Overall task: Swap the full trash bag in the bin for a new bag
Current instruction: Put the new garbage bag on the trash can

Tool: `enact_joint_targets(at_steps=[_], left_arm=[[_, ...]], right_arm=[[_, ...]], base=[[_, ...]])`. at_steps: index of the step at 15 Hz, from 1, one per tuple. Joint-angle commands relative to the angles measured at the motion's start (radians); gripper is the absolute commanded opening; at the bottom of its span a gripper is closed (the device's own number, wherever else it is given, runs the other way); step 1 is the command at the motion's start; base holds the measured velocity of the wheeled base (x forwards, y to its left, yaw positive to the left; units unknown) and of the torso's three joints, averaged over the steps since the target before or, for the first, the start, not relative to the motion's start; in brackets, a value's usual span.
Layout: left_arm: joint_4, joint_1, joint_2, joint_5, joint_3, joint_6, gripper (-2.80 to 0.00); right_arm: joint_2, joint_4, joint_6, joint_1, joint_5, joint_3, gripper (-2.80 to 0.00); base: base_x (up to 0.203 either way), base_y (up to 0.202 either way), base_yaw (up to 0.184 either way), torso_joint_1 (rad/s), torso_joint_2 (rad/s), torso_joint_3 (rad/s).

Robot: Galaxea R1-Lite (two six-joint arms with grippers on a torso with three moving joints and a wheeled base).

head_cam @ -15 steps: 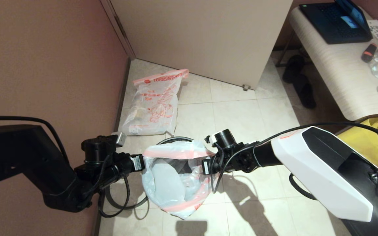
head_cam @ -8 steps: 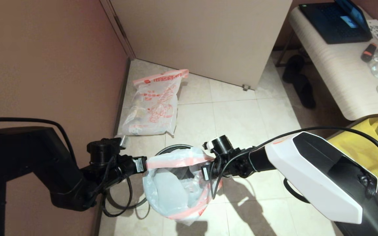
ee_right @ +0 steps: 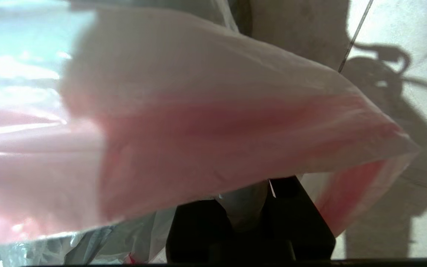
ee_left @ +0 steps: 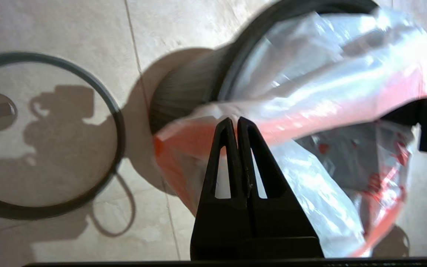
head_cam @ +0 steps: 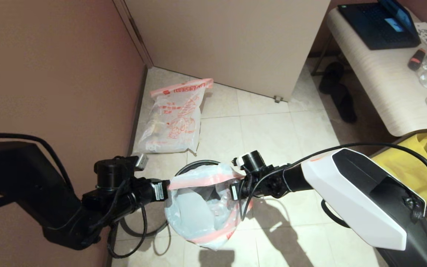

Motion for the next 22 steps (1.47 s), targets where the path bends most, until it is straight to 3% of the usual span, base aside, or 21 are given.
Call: enact_joint_targets(at_steps=[1, 5, 11, 16, 18, 22], left_arm=[[0.031, -0.034, -0.042, -0.002, 0.012, -0.002, -2.8], [0.077, -0.089, -0.042, -0.004, 0.03, -0.002, -2.8], [0.073, -0.092, 0.034, -0.001, 0.015, 0.001, -2.8], [-0.049, -0.079, 0.085, -0.006, 0.018, 0.012, -2.8], [-0.116, -0.076, 0.078, 0.005, 0.005, -0.016, -2.8], [-0.137, -0.092, 0.023, 0.034, 0.022, -0.05, -2.8]], right_arm=[[0.001, -0.001, 0.001, 0.001, 0.0, -0.001, -2.8], [0.001, -0.003, 0.001, 0.001, 0.0, -0.003, -2.8], [-0.025, 0.003, 0.04, 0.011, 0.007, 0.004, -2.8], [-0.06, 0.049, 0.054, 0.02, 0.046, 0.01, -2.8], [-0.059, 0.065, 0.054, 0.028, 0.046, 0.014, -2.8], [-0.054, 0.093, 0.046, 0.05, 0.045, 0.014, -2.8]], base=[[0.0, 0.0, 0.0, 0.0, 0.0, 0.0], [0.0, 0.0, 0.0, 0.0, 0.0, 0.0], [0.0, 0.0, 0.0, 0.0, 0.0, 0.0], [0.0, 0.0, 0.0, 0.0, 0.0, 0.0], [0.0, 0.0, 0.0, 0.0, 0.0, 0.0], [0.0, 0.0, 0.0, 0.0, 0.0, 0.0]])
